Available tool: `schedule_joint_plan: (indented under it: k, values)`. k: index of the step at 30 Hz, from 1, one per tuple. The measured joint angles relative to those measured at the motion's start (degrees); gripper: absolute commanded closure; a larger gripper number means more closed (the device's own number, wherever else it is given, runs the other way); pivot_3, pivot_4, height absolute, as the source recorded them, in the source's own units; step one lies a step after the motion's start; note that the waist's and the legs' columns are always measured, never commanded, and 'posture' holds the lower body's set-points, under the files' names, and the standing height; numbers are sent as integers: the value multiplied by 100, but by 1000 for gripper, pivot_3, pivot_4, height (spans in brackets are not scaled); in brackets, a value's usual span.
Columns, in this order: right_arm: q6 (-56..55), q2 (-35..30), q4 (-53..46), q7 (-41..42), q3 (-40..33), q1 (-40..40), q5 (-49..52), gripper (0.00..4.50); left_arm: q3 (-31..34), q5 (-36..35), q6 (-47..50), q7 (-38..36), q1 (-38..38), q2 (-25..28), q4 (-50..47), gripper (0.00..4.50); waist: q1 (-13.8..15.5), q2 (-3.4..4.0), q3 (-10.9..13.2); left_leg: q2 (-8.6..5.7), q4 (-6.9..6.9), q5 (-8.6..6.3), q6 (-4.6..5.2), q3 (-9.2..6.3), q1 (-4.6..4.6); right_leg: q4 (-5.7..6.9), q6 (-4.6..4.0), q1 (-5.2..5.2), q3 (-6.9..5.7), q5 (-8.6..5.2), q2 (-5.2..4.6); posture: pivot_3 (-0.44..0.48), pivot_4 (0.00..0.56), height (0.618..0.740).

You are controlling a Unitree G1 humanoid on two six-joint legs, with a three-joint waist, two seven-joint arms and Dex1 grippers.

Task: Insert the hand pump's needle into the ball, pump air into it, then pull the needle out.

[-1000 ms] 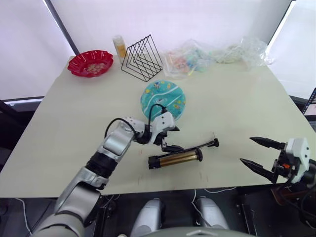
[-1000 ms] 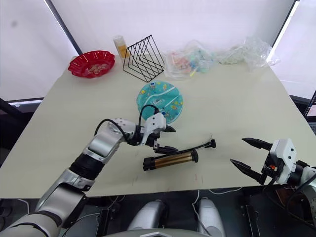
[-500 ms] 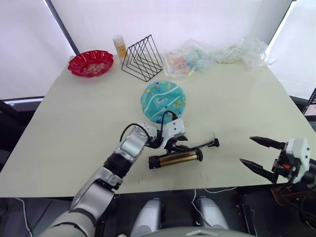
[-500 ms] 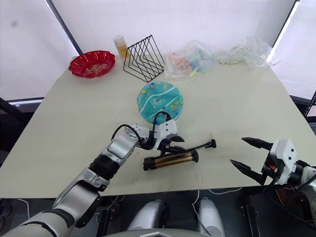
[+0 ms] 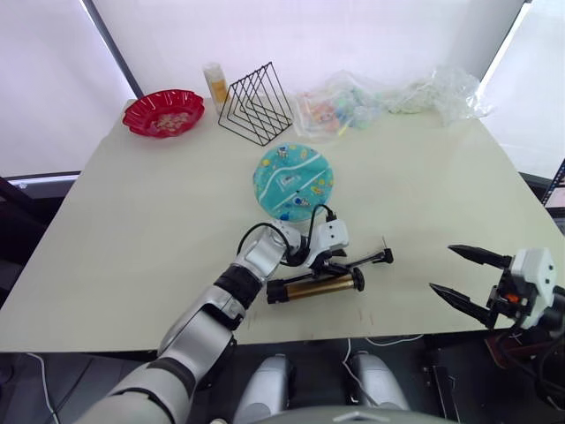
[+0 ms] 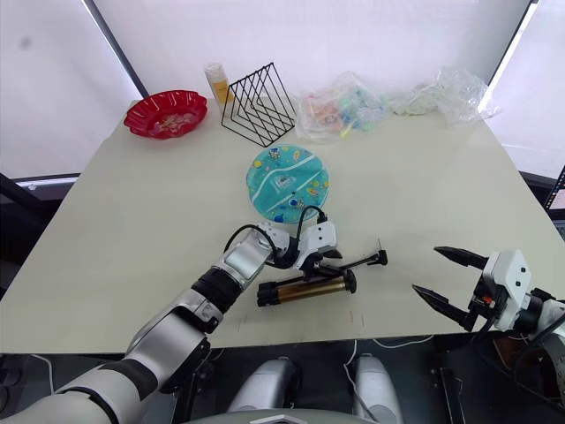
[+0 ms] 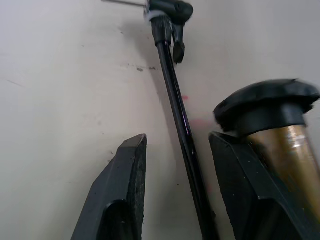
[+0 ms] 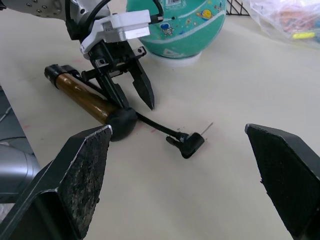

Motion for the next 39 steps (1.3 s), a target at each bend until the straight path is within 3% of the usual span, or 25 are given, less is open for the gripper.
schedule_joint_plan:
  k: [8, 10, 14, 26, 34, 39]
  values:
    - [-7, 0, -1, -85, -47, 114, -10, 0, -31, 255, -115, 252, -70, -348, 243, 2366, 116, 2, -2, -10, 23, -10, 16, -1, 1, -1, 17, 14, 3, 2, -5, 0, 150, 740]
    - [-11, 0, -1, -90, -47, 122, -10, 0, -58, 290, -129, 256, -61, -355, 238, 2920, 125, 1, -2, -11, 23, -10, 16, -1, 1, -1, 20, 15, 3, 1, -8, 0, 150, 740]
    - [-23, 0, 2, -88, -49, 189, -12, 0, -54, 315, -102, 282, -1, -385, 170, 4462, 115, 2, -3, -11, 23, -11, 18, 0, 3, -1, 21, 15, 7, 0, -8, 0, 150, 740]
    - [180, 58, -159, -318, -50, 116, 114, 0, 63, 254, 49, 285, 478, -273, -540, 4462, 109, 2, -3, -9, 23, -12, 18, -1, 2, -1, 20, 13, 10, 1, -7, 0, 150, 740]
    - [1297, 497, -606, -1594, -6, -394, 428, 0, 349, -25, 22, 532, 1417, -47, -2181, 4462, 115, 5, -4, -6, 23, -12, 16, -1, -1, -1, 19, 7, 17, 1, -12, 0, 150, 740]
    - [2087, 780, -851, -2241, 118, -693, 913, 0, 483, -132, 26, 836, 1585, -56, -2511, 4462, 120, 5, -4, -9, 23, -12, 17, -2, -4, -2, 20, 7, 15, 1, -14, 0, 150, 740]
